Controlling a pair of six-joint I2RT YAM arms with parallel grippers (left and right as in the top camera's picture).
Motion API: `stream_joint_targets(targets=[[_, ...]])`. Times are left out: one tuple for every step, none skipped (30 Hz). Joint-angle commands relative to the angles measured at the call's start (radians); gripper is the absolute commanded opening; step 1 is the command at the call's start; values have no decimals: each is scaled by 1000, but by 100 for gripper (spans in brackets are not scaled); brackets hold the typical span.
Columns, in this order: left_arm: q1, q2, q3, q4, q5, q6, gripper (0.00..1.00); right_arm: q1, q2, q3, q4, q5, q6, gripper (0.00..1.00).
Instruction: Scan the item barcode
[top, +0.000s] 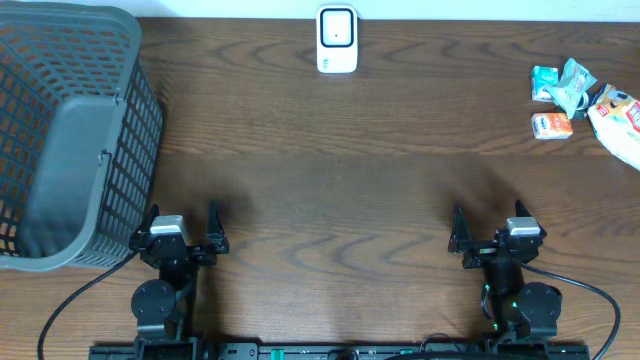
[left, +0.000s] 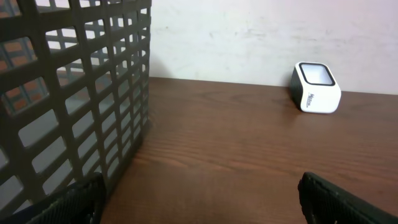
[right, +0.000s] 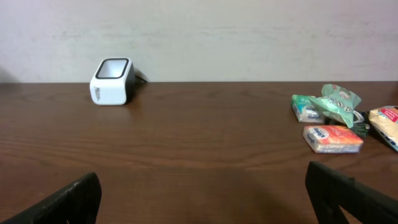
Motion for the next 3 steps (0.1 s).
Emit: stream_joint_targets(targets=[[-3,-6,-10,-46,6,10,98,-20,-5,-2,-2,4,-8,99],[-3,-6,-10,-46,6,10,98,-20,-5,-2,-3,4,-8,99],[-3,-6,-10,-46,6,10,98,-20,-5,-2,-3,4,-8,99]])
